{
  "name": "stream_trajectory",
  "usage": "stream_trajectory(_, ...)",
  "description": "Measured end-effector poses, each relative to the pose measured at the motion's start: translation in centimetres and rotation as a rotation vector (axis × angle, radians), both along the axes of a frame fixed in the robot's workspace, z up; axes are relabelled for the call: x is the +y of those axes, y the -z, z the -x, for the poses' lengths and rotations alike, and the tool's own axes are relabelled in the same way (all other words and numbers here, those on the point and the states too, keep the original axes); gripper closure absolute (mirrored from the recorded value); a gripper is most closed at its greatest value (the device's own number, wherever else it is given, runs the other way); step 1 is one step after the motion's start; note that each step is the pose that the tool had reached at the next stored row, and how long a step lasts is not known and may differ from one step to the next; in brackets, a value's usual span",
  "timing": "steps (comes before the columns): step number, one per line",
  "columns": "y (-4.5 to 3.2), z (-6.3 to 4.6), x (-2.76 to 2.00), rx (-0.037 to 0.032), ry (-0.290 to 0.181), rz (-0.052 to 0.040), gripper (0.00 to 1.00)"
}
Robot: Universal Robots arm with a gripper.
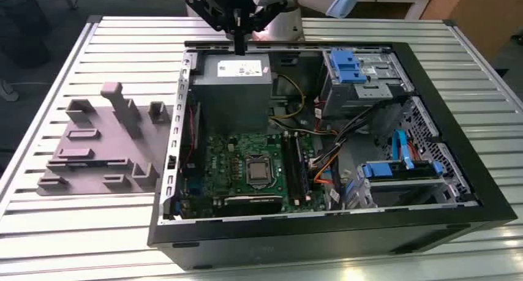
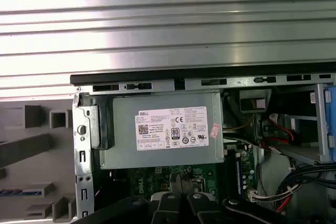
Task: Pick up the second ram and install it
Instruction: 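Reach for the second ram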
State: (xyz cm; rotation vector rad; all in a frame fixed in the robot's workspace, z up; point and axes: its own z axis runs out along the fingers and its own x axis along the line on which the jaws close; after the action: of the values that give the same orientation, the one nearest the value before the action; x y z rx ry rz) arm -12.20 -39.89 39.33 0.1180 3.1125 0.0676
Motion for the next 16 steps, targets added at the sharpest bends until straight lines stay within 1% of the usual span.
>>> stream_trajectory(16,0.00,0.49,0.00,0.0000,0.000,0.0000,0.89)
